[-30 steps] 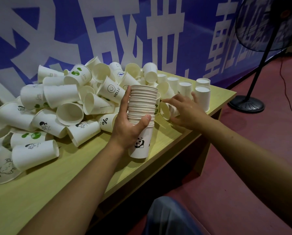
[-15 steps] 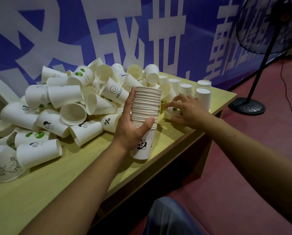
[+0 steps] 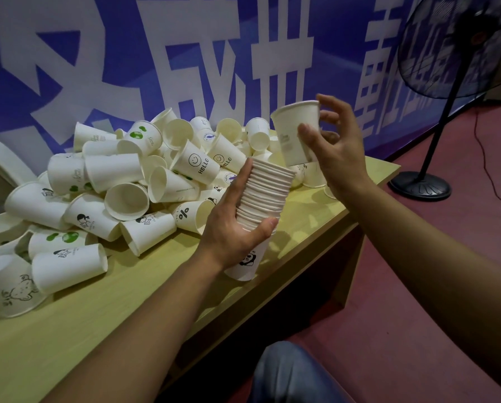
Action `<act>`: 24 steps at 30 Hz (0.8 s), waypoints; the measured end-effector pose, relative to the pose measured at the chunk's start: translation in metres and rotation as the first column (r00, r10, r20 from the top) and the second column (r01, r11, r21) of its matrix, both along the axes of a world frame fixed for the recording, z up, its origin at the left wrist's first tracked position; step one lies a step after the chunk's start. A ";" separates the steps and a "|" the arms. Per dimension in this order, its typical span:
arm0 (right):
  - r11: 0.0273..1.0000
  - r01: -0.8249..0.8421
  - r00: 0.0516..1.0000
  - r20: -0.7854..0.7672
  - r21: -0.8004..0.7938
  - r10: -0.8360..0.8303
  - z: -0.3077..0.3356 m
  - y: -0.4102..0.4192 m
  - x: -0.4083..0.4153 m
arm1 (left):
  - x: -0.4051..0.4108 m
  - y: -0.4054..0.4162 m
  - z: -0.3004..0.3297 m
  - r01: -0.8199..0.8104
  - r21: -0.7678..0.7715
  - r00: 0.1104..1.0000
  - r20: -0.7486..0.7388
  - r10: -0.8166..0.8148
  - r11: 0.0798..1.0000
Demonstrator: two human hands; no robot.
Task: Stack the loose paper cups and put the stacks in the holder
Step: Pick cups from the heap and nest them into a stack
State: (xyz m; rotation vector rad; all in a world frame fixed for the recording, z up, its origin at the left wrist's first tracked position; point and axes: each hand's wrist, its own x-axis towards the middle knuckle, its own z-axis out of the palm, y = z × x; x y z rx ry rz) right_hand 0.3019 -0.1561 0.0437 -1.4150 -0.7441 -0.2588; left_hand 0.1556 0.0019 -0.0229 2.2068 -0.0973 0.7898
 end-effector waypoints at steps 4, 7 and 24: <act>0.994 -0.106 0.994 -0.013 -0.006 0.106 0.000 0.009 -0.017 | 0.001 -0.003 -0.001 0.014 0.007 1.000 -0.015 -0.014 1.000; 0.992 -0.115 0.993 0.005 -0.052 0.115 -0.013 0.018 -0.028 | 0.001 -0.003 -0.002 -0.008 -0.004 1.000 0.007 0.008 1.000; 0.943 -0.275 0.959 0.019 -0.187 0.283 -0.045 0.044 -0.063 | -0.031 0.035 0.001 -0.082 -0.132 0.997 0.000 0.082 0.988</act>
